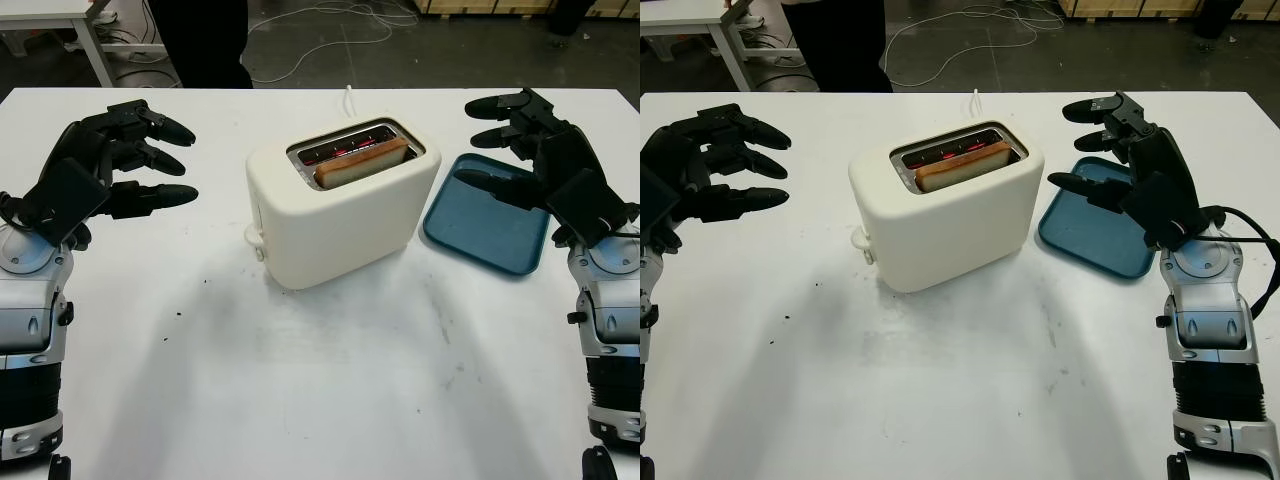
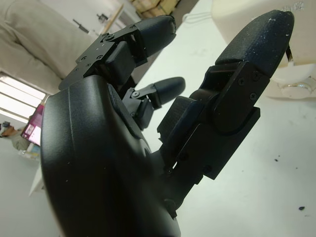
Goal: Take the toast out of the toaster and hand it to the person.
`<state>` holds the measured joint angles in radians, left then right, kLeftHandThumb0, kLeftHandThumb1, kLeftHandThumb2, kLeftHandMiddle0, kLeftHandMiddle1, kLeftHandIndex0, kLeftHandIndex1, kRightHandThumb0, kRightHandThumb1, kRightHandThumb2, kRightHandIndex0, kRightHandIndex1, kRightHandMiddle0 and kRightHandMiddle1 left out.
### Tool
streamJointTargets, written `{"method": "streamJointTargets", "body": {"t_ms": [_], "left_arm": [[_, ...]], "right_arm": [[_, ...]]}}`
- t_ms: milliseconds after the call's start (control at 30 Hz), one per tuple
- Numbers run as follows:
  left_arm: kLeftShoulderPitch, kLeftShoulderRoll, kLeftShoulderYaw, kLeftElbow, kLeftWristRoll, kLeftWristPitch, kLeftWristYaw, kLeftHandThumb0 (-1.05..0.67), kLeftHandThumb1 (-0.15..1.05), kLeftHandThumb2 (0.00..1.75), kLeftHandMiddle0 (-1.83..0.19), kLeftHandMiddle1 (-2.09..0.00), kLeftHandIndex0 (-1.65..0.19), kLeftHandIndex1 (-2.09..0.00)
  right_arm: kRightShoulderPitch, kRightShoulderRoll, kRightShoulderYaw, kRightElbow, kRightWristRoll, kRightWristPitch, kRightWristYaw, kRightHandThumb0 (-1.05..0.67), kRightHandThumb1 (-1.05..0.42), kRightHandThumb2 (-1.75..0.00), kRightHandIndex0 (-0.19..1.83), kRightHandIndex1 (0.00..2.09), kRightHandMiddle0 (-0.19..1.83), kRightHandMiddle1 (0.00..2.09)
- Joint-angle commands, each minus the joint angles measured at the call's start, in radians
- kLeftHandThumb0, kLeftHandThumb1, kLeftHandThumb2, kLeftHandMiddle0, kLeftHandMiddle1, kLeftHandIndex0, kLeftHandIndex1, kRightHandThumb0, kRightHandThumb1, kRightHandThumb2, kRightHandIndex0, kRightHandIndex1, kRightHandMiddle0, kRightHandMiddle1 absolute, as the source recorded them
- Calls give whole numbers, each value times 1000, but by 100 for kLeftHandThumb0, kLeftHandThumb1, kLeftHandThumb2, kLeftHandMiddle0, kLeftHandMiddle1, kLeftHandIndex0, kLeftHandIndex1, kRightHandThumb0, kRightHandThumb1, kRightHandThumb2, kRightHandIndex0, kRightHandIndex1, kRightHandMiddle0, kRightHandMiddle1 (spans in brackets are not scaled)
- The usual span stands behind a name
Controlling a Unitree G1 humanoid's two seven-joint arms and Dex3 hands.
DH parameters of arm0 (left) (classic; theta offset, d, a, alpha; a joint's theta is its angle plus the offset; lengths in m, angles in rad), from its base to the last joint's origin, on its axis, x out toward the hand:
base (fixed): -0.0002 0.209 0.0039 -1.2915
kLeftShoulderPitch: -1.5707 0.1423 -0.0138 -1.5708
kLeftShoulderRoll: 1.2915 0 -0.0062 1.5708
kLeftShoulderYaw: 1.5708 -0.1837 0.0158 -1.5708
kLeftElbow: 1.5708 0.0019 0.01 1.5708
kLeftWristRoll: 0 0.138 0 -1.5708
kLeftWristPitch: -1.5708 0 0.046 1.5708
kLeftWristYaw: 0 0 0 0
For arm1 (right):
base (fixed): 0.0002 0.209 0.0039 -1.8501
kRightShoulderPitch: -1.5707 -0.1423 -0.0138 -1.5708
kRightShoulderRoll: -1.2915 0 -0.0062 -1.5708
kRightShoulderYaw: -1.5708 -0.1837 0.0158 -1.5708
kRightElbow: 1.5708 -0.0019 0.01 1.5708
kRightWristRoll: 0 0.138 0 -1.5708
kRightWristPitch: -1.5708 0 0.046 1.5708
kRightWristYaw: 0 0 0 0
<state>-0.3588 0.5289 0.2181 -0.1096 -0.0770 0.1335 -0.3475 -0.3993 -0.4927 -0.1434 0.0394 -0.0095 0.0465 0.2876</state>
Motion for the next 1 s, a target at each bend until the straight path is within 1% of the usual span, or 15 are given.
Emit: {"method": "streamJointTargets", "body": {"t_ms": [0, 967], "left_arm": [[6, 2, 5, -8, -9, -5, -2, -105, 63, 0, -57, -107, -58, -93], [7, 2, 4, -12, -6, -1, 0, -105, 63, 0, -58, -107, -58, -93]], "right_arm": [[-5, 6, 3, -9, 3, -9, 1, -69, -80, 0, 7, 121, 15, 88], [-6, 6, 3, -4, 1, -12, 1, -71, -80, 0, 8, 120, 15, 88]]}}
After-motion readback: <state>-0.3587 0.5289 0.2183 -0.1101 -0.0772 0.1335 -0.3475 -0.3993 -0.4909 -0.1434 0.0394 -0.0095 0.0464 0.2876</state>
